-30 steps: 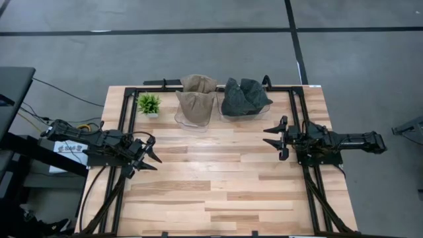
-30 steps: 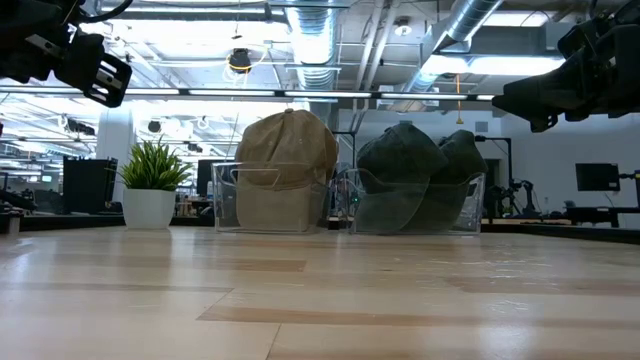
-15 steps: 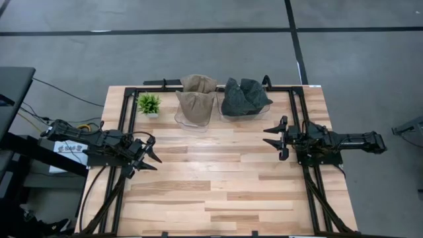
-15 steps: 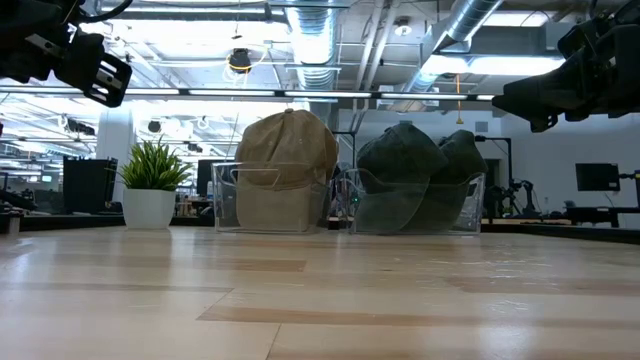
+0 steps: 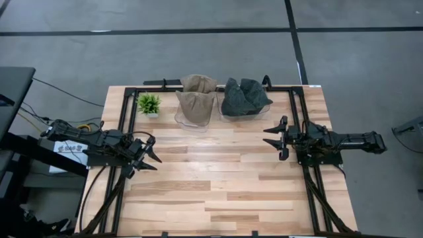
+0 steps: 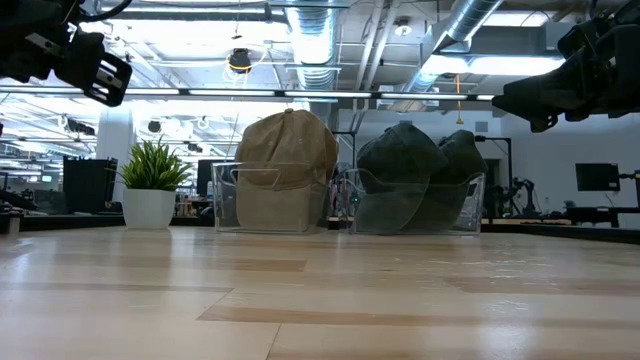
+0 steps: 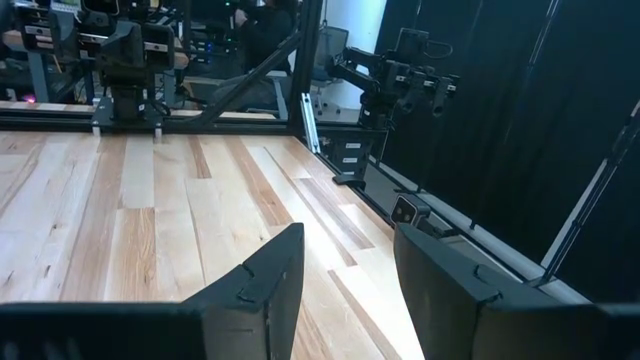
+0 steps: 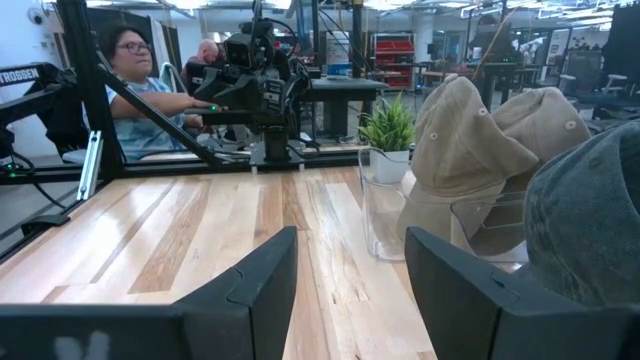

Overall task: Pick & Place hat
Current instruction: Return to Home Position

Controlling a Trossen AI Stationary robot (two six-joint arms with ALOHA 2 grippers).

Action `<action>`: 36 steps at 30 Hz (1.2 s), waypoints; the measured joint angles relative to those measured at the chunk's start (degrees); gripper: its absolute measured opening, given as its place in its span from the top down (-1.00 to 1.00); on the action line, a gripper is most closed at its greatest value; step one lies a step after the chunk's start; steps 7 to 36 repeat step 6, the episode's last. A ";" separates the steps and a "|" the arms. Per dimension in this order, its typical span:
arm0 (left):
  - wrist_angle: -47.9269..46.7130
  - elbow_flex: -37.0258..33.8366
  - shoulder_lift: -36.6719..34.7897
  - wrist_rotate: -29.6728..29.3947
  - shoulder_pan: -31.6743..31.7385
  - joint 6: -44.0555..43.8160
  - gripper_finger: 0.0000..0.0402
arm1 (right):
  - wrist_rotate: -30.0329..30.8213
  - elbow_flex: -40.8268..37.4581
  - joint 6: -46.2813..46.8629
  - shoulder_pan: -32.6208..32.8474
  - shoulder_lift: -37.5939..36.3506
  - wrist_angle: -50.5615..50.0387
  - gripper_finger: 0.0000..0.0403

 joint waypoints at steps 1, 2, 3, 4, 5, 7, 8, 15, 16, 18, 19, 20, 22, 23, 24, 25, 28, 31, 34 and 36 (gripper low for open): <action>0.05 0.00 0.02 0.00 0.00 0.00 0.24 | 0.00 0.00 0.01 -0.02 -0.02 0.01 0.12; 0.13 0.00 0.02 0.00 -0.01 0.00 0.24 | 0.00 0.00 0.02 -0.02 -0.02 0.00 0.12; 0.19 0.00 0.00 0.00 -0.01 0.00 0.24 | 0.00 0.00 0.00 -0.02 -0.02 -0.01 0.12; 0.26 0.00 0.00 0.00 -0.02 0.00 0.24 | 0.00 0.00 0.00 -0.02 0.00 0.01 0.11; 0.34 0.00 0.00 0.00 -0.02 0.00 0.24 | 0.00 0.00 0.02 -0.02 -0.02 0.01 0.11; 0.36 0.00 0.00 0.00 -0.02 0.00 0.24 | 0.00 0.00 0.02 -0.01 -0.02 0.00 0.11; 0.36 0.00 0.00 0.00 -0.02 0.00 0.24 | 0.00 0.00 0.02 -0.01 -0.02 0.00 0.11; 0.36 0.00 0.00 0.00 -0.02 0.00 0.24 | 0.00 0.00 0.02 -0.01 -0.02 0.00 0.11; 0.36 0.00 0.00 0.00 -0.02 0.00 0.24 | 0.00 0.00 0.02 -0.01 -0.02 0.00 0.11; 0.36 0.00 0.00 0.00 -0.02 0.00 0.24 | 0.00 0.00 0.02 -0.01 -0.02 0.00 0.11; 0.36 0.00 0.00 0.00 -0.02 0.00 0.24 | 0.00 0.00 0.02 -0.01 -0.02 0.00 0.11; 0.36 0.00 0.00 0.00 -0.02 0.00 0.24 | 0.00 0.00 0.02 -0.01 -0.02 0.00 0.11; 0.36 0.00 0.00 0.00 -0.02 0.00 0.24 | 0.00 0.00 0.02 -0.01 -0.02 0.00 0.11; 0.36 0.00 0.00 0.00 -0.02 0.00 0.24 | 0.00 0.00 0.02 -0.01 -0.02 0.00 0.11; 0.36 0.00 0.00 0.00 -0.02 0.00 0.24 | 0.00 0.00 0.02 -0.01 -0.02 0.00 0.11; 0.36 0.00 0.00 0.00 -0.02 0.00 0.24 | 0.00 0.00 0.02 -0.01 -0.02 0.00 0.11; 0.36 0.00 0.00 0.00 -0.02 0.00 0.24 | 0.00 0.00 0.02 -0.01 -0.02 0.00 0.11; 0.36 0.00 0.00 0.00 -0.02 0.00 0.24 | 0.00 0.00 0.02 -0.01 -0.02 0.00 0.11; 0.36 0.00 0.00 0.00 -0.02 0.00 0.24 | 0.00 0.00 0.02 -0.01 -0.02 0.00 0.11; 0.36 0.00 0.00 0.00 -0.02 0.00 0.24 | 0.00 0.00 0.02 -0.01 -0.02 0.00 0.11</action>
